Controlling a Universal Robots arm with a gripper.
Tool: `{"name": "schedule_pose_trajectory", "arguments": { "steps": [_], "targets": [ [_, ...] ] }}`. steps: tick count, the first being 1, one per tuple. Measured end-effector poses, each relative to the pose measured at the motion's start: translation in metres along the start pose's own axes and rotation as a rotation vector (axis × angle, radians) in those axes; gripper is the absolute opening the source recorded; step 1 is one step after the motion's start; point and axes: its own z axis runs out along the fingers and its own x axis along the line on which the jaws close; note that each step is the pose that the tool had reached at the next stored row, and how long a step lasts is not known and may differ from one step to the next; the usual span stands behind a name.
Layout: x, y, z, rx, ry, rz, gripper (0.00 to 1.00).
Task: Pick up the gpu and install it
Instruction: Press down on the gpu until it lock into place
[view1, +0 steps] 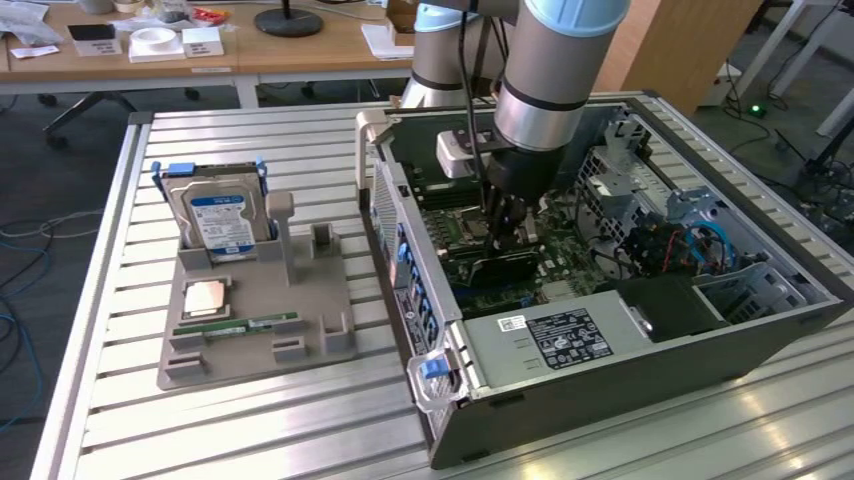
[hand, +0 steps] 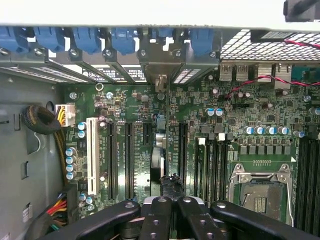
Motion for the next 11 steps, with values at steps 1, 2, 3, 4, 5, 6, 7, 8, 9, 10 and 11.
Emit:
{"name": "schedule_pose_trajectory", "arguments": {
  "steps": [1, 2, 3, 4, 5, 6, 7, 8, 9, 10, 11],
  "targets": [
    [0.0000, 0.0000, 0.0000, 0.0000, 0.0000, 0.000, 0.11],
    [0.0000, 0.0001, 0.0001, 0.0001, 0.0001, 0.000, 0.11],
    [0.0000, 0.0004, 0.0003, 0.0001, 0.0001, 0.000, 0.11],
    [0.0000, 0.0006, 0.0004, 0.0000, 0.0001, 0.000, 0.11],
    [0.0000, 0.0006, 0.0004, -0.0001, 0.0001, 0.000, 0.11],
    [0.0000, 0.0006, 0.0004, -0.0001, 0.0001, 0.000, 0.11],
    [0.0000, 0.0006, 0.0004, -0.0001, 0.0001, 0.000, 0.11],
    [0.0000, 0.0006, 0.0005, -0.0001, 0.0001, 0.000, 0.11],
    [0.0000, 0.0006, 0.0005, 0.0000, 0.0001, 0.000, 0.11],
    [0.0000, 0.0006, 0.0006, 0.0000, 0.0000, 0.000, 0.11],
    [0.0000, 0.0006, 0.0008, 0.0000, 0.0001, 0.000, 0.11]
  ]
}}
